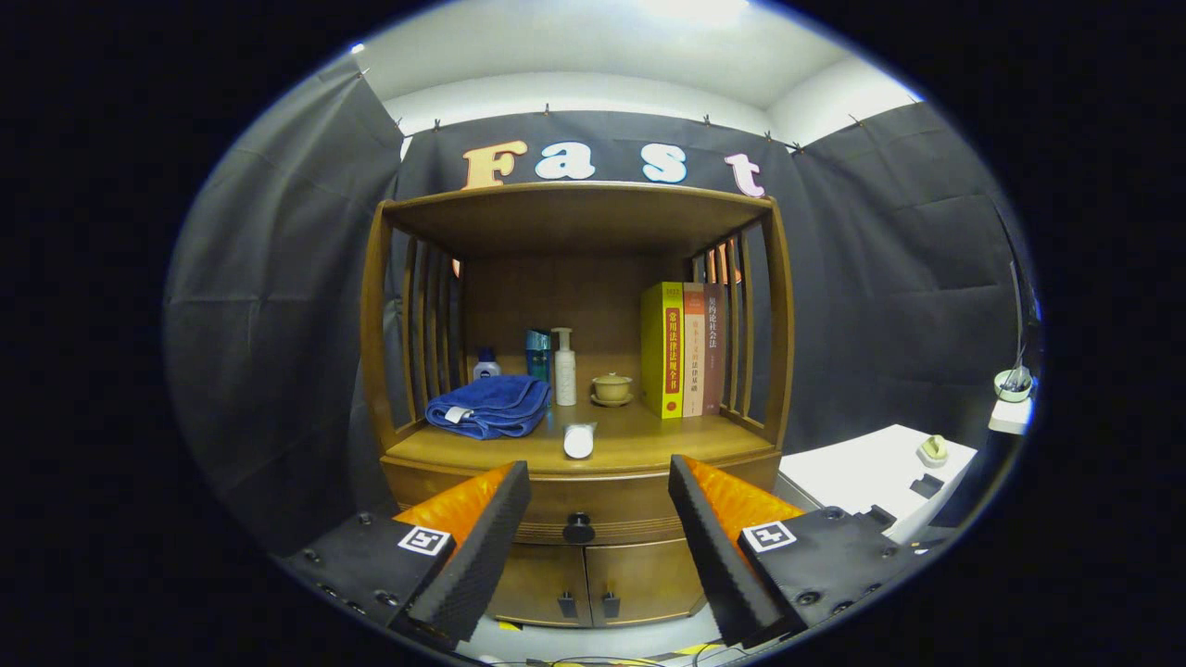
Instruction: Pull open the drawer, take out the items inside it, and place them on the countertop above the cabinet.
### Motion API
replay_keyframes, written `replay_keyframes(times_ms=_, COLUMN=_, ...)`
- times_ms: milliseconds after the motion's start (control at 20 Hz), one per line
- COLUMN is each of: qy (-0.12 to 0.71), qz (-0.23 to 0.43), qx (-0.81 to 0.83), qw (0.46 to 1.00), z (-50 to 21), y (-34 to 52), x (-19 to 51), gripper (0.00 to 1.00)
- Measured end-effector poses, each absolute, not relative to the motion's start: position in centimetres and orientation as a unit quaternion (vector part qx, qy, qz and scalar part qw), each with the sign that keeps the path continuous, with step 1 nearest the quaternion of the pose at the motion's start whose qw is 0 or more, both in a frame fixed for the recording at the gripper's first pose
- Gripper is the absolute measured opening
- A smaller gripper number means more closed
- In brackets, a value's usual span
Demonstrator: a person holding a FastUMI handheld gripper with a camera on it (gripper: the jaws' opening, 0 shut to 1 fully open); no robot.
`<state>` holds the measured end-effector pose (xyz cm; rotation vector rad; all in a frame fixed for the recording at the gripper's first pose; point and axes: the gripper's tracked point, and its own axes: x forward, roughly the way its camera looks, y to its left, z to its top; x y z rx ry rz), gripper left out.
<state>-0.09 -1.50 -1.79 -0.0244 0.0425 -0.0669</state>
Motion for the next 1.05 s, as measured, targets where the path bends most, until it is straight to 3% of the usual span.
replay_keyframes(times_ms=1050, qy=0.026, qz=-0.04, qx=0.005, qw=0.999, z=-1.97, y=-2.4, x=-0.22, gripper=0.99)
